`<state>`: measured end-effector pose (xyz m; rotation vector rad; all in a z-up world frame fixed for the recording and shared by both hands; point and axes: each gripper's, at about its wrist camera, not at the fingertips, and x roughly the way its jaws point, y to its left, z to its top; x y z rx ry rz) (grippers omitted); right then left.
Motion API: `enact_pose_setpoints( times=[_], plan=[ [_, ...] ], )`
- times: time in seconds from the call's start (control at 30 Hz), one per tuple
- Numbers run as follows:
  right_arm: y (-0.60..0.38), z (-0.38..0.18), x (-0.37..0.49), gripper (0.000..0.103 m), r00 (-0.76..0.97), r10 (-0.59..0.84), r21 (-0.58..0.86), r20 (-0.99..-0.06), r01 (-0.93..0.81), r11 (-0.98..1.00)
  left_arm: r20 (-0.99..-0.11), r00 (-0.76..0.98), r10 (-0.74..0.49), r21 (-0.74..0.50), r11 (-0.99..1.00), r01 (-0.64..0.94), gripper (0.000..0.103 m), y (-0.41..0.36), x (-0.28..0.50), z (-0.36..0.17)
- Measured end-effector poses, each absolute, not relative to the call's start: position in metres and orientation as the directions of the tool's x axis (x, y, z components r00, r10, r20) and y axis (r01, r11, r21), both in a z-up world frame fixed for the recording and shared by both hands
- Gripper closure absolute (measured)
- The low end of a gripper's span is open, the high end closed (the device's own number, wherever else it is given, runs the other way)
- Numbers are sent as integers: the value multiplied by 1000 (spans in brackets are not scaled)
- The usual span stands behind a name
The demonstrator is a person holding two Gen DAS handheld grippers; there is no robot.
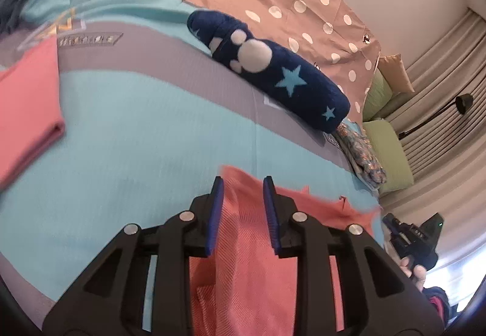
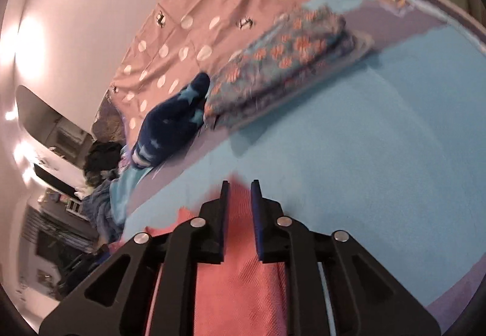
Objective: Fold small clothes
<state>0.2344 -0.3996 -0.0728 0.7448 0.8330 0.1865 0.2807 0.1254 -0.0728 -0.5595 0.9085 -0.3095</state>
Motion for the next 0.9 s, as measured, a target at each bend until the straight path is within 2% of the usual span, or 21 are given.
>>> enact_pose_setpoints(
  times=[0.03,0.1,0.2,0.3,0.4,0.47,0.5,0.53,0.6,0.63,0.67,0.7,0.9],
  plan=[
    [-398,-74,229,79,667,437,657,-604,106,746,-654,590,-474,-569,822,28,69,126,277,-73],
    [-397,-75,220,77,666,404,606,-627,92,790,-667,600,-441,-530,847,33,62,130,267,-76],
    [-399,-80,214,77,653,367,545,-663,85,834,-692,575,-437,-511,859,38,62,131,263,-83],
    [-399,-85,215,69,623,394,553,-676,75,830,-701,554,-449,-502,862,63,57,126,264,-87],
    [-389,-85,223,66,609,407,537,-681,37,843,-718,540,-440,-480,874,73,56,117,275,-92],
    [-381,-84,234,56,607,391,498,-692,9,867,-731,537,-422,-462,884,66,63,113,283,-96],
    [-377,-84,239,55,605,386,482,-696,-4,876,-738,535,-412,-454,889,60,81,111,288,-98],
    [-373,-86,247,54,600,388,468,-700,-25,883,-742,533,-408,-453,890,50,93,110,293,-100],
    [-366,-92,263,54,566,396,454,-723,-42,890,-736,545,-403,-460,887,35,95,112,298,-100],
    [-365,-95,267,55,553,398,455,-732,-38,890,-731,550,-404,-462,886,36,97,112,299,-99],
    [-364,-97,270,85,542,405,461,-737,-36,887,-724,555,-410,-467,883,44,99,112,299,-97],
    [-364,-97,272,100,542,412,468,-733,-37,883,-713,563,-418,-471,880,58,99,111,297,-94],
    [-383,-64,250,99,662,423,540,-618,-33,841,-616,639,-462,-494,857,143,100,109,285,-59]
  ],
)
